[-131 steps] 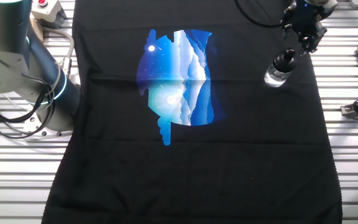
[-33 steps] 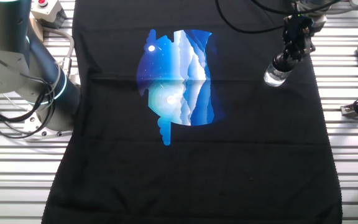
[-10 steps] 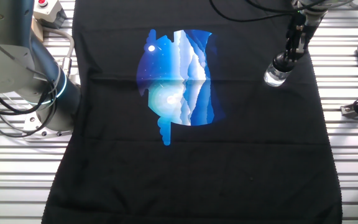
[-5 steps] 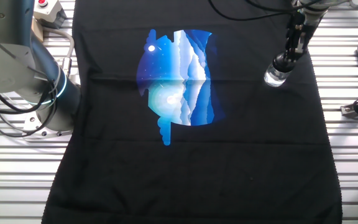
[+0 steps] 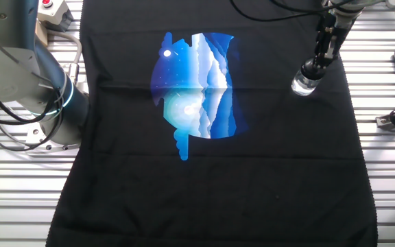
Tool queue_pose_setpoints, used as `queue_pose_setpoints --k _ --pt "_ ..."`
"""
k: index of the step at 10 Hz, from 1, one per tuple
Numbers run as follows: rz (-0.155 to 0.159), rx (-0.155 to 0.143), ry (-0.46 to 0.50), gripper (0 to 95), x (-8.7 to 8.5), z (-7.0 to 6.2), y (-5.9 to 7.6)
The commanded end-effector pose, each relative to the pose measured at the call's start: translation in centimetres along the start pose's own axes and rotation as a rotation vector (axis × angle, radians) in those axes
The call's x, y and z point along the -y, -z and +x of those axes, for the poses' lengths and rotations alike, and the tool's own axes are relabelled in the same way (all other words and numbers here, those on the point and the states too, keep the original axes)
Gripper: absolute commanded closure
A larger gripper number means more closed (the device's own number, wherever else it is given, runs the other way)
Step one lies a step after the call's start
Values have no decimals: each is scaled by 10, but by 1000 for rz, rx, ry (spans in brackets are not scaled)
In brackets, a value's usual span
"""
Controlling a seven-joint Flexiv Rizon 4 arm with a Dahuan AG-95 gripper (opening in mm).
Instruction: Screw the lid onto the jar
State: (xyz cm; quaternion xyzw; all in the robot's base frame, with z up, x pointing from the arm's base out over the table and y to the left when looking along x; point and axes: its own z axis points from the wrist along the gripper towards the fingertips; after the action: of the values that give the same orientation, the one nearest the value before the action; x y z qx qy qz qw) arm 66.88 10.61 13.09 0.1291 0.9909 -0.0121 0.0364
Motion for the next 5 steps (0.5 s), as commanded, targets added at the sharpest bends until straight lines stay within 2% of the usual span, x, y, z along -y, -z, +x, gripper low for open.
queue_pose_setpoints --k 1,5 --pt "-4 -3 3 950 0 0 0" --pt "-5 -5 5 950 0 0 0"
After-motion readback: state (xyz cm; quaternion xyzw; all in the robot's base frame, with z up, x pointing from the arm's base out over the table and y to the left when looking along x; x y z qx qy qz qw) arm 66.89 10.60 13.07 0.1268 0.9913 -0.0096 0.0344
